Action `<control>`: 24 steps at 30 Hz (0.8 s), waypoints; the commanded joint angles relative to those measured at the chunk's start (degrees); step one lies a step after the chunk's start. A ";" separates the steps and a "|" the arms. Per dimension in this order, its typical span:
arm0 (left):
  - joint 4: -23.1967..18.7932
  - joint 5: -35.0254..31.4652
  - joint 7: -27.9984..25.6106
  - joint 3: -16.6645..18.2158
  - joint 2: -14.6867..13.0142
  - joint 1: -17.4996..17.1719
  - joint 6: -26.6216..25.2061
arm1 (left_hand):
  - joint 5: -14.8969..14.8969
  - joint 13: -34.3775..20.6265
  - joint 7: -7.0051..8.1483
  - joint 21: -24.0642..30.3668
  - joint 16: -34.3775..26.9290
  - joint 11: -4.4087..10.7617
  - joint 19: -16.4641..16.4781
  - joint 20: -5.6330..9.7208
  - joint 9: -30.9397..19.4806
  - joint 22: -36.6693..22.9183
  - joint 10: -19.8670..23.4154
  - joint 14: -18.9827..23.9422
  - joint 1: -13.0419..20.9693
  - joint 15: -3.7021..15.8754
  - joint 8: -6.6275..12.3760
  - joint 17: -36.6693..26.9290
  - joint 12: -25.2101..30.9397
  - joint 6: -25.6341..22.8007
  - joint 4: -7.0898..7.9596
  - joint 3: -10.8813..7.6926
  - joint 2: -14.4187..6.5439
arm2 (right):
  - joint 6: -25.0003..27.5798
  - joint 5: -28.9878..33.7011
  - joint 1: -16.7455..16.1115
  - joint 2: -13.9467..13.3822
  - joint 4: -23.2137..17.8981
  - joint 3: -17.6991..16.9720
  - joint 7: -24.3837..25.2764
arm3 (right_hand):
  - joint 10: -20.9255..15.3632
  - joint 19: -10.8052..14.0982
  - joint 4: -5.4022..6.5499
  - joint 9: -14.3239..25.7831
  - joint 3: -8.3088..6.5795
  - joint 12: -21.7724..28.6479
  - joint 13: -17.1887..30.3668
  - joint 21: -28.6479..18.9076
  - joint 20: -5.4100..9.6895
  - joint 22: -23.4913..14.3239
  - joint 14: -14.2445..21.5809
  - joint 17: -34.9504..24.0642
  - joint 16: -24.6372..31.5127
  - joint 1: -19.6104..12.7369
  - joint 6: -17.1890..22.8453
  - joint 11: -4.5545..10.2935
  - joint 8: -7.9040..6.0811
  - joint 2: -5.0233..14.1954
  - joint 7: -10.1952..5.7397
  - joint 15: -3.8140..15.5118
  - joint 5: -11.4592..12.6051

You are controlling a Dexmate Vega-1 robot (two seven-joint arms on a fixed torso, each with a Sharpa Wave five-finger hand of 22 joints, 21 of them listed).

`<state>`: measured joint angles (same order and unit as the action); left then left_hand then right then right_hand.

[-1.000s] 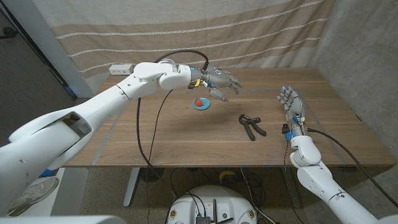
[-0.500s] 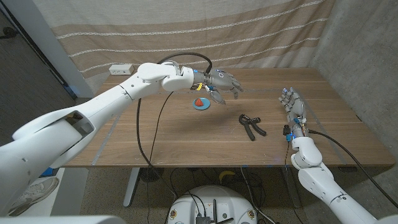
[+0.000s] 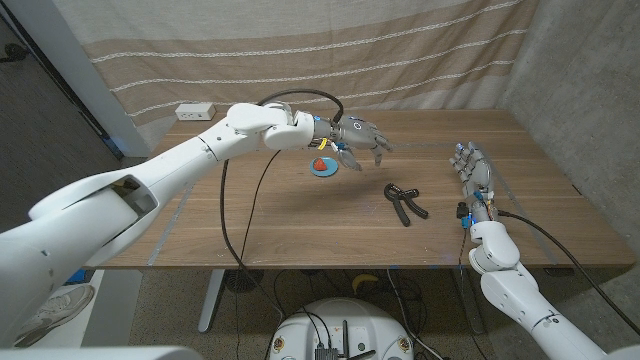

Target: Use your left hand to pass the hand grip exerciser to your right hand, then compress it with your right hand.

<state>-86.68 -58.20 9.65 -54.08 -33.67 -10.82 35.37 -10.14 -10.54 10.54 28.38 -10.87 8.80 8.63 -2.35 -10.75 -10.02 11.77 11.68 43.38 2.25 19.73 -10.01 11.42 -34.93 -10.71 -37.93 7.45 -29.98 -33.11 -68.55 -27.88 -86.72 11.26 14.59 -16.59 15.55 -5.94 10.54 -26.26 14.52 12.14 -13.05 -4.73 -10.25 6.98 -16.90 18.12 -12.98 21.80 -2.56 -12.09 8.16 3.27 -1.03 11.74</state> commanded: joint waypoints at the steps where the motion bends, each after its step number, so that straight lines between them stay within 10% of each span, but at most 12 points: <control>1: 4.47 0.90 -0.53 -2.25 1.64 1.83 2.15 | 0.20 -0.11 -0.16 -0.19 -0.11 0.03 0.57 0.19 -0.08 -0.18 0.46 0.01 1.05 3.11 0.16 -0.22 0.11 0.00 0.09 0.38 0.19 | 0.49 -0.29 0.30 0.10 0.33 0.03 -0.14 | -0.43 0.28 -0.15 0.28 -0.02 -0.13 0.18 0.06 -0.07 -0.23 0.67 -0.30 0.47 0.38 0.31 0.00 -0.31 0.28 -0.01 -0.17 0.53; 24: 8.54 -4.50 -3.02 -8.00 5.09 4.73 0.25 | 0.32 -0.13 -2.03 -1.30 0.07 -0.81 -0.14 -0.42 -0.10 -0.29 -0.19 -0.97 0.80 2.23 -0.37 -0.34 -0.16 -0.69 1.08 2.46 -0.65 | 0.43 -1.28 1.06 0.07 1.82 -0.14 -1.05 | -0.82 0.33 -0.22 0.32 0.07 -0.21 0.32 0.17 -0.13 -0.25 0.84 -0.45 0.51 0.57 0.70 -0.05 -0.18 0.22 0.11 -0.14 0.54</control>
<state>-79.63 -59.38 8.91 -59.36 -29.87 -7.41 36.85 -10.14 -10.53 8.68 27.46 -10.87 8.17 8.42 -2.57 -10.65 -10.01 11.75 11.02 44.06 2.09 19.24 -10.28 11.22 -34.90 -9.51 -35.81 7.37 -29.34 -33.94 -67.88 -27.83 -85.71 11.22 14.06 -17.11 15.54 -5.93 10.53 -26.26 14.53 12.14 -13.05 -4.72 -10.25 7.28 -17.17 18.12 -12.59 22.00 -2.67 -12.09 8.54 3.47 -1.34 11.74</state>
